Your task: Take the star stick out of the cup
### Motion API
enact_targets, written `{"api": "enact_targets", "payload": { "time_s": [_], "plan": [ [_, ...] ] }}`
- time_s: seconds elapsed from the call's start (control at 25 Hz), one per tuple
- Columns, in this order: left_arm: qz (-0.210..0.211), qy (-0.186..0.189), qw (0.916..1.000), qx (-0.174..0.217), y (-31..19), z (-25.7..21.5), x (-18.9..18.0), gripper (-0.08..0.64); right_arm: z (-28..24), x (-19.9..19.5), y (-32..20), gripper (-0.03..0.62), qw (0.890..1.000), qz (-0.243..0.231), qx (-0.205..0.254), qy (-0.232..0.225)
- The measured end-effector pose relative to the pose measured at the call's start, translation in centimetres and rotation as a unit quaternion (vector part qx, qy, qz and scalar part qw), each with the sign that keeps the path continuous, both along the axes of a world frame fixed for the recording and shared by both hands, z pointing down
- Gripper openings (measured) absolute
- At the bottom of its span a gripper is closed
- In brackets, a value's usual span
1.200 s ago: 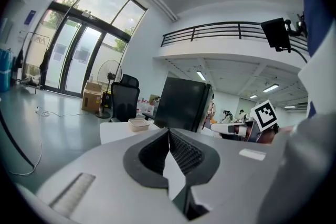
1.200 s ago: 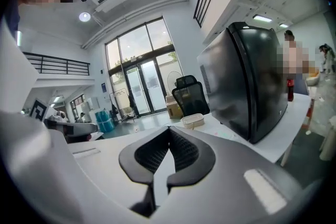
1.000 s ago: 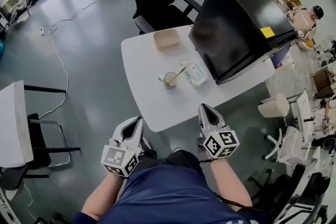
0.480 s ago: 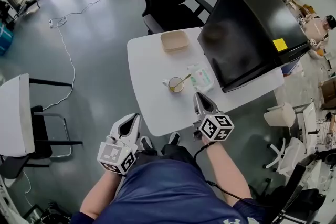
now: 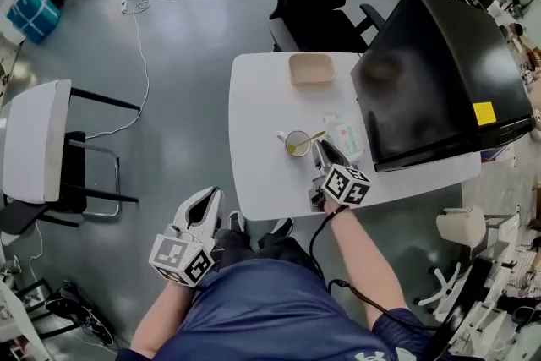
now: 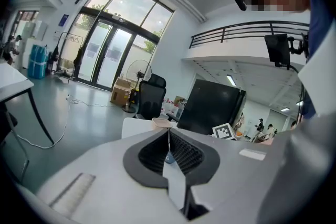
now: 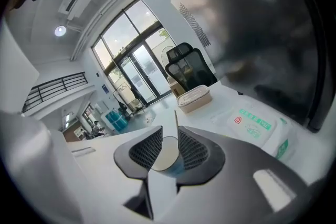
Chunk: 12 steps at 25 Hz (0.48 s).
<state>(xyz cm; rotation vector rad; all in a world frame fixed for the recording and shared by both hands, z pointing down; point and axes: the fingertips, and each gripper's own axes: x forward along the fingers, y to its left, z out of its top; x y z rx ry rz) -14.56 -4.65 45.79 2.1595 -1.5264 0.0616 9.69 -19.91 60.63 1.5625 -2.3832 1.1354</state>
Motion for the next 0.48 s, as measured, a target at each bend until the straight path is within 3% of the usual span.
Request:
{"api": "enact_targets", "payload": {
  "time_s": [0.16, 0.48],
  "plan": [
    [-0.006, -0.004, 0.9999, -0.015, 0.2, 0.8, -0.7, 0.006, 1.7, -0.2, -1.3, 0.095, 1.000, 0.004, -0.015, -0.002],
    [0.004, -0.003, 1.0000, -0.005, -1.5, -0.3, -3.0, 0.006, 2.2, -1.0, -2.5, 0.097, 0.999, 0.031, -0.018, 0.004]
  ]
}}
